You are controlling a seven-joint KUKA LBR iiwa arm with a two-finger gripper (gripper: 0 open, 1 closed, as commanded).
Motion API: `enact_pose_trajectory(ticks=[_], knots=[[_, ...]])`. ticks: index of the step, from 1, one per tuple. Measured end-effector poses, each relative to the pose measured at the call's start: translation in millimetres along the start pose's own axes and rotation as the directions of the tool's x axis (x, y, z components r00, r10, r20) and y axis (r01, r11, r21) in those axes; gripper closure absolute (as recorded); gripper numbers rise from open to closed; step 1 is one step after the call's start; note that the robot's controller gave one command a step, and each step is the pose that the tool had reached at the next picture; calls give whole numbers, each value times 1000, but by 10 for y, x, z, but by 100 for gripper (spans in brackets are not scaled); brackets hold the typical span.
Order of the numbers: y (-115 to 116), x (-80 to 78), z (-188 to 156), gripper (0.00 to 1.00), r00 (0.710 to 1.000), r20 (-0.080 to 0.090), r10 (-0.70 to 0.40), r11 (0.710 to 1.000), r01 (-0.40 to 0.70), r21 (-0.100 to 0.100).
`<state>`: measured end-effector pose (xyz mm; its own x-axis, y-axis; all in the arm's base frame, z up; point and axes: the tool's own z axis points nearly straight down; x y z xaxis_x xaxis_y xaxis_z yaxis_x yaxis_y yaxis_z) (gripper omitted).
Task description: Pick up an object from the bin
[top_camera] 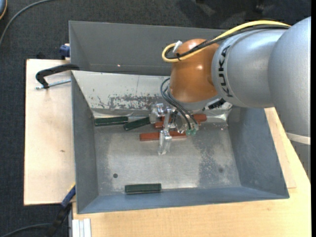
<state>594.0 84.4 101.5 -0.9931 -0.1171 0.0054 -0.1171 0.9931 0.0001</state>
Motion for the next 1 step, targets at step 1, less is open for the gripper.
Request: enact_pose_trajectory(ticks=[1], knots=[[-128, -31, 311, 0, 1000, 9, 5, 1000, -5, -2]])
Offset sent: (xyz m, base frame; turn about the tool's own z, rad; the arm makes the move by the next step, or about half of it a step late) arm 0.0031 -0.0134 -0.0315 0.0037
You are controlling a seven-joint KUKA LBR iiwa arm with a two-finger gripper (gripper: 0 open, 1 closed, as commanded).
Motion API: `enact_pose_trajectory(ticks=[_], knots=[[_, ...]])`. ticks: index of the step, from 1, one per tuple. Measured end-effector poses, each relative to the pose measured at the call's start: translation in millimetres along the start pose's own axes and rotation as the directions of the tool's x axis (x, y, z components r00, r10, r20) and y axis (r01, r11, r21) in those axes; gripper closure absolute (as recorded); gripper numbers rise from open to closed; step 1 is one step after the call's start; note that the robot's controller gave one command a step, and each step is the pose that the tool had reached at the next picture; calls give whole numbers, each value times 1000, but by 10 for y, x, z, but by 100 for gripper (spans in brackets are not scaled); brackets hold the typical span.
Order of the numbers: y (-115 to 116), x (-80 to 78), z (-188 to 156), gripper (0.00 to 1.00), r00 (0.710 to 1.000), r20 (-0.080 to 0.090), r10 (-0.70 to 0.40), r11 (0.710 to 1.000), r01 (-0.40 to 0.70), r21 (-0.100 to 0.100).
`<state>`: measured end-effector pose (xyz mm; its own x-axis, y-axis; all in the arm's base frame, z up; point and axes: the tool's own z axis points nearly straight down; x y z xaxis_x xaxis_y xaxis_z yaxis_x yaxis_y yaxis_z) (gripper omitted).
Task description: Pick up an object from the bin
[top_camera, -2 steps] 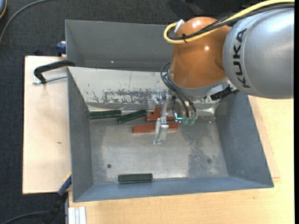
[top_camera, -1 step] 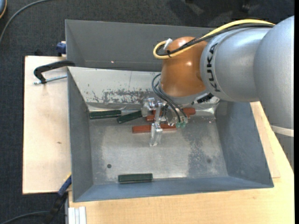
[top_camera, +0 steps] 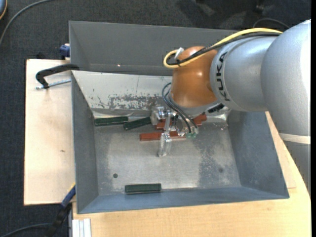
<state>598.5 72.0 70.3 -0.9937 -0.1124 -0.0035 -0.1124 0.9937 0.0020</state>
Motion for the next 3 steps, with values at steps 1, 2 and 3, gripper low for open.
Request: enact_pose_trajectory(ticks=[1, 2, 3], knots=[[14, -37, -61, 100, 1000, 12, -1, 1000, 1, -2], [158, 163, -24, 100, 967, 2, -256, 967, 256, 1], [485, 127, -1245, 100, 702, 7, -712, 702, 712, 5]])
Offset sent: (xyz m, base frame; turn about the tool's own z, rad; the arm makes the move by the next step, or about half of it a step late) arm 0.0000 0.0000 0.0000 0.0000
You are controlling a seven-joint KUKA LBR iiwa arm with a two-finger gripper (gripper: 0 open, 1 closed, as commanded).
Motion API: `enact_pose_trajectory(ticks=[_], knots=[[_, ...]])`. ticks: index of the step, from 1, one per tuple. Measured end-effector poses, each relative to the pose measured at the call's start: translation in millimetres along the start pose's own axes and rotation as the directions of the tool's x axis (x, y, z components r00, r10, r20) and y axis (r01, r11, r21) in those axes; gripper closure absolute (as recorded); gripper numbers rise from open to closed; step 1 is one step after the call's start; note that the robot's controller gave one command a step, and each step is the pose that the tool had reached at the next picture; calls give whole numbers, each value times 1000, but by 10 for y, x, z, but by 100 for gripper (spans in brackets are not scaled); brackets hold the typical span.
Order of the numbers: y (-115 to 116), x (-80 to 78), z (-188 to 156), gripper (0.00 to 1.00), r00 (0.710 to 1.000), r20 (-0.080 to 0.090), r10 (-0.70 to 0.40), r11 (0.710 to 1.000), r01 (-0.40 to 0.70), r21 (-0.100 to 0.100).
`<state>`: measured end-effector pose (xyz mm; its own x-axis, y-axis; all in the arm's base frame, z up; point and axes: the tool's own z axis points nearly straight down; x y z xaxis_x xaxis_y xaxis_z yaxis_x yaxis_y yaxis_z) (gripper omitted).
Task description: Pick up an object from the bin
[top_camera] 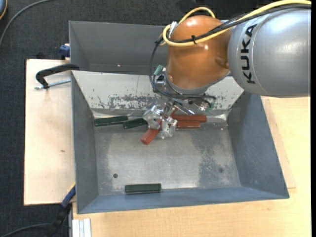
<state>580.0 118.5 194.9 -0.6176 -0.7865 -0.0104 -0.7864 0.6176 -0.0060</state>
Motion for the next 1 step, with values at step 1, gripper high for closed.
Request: enact_pose_trajectory(ticks=[1], knots=[[145, 171, -625, 100, 907, 0, -421, 907, 421, -2]])
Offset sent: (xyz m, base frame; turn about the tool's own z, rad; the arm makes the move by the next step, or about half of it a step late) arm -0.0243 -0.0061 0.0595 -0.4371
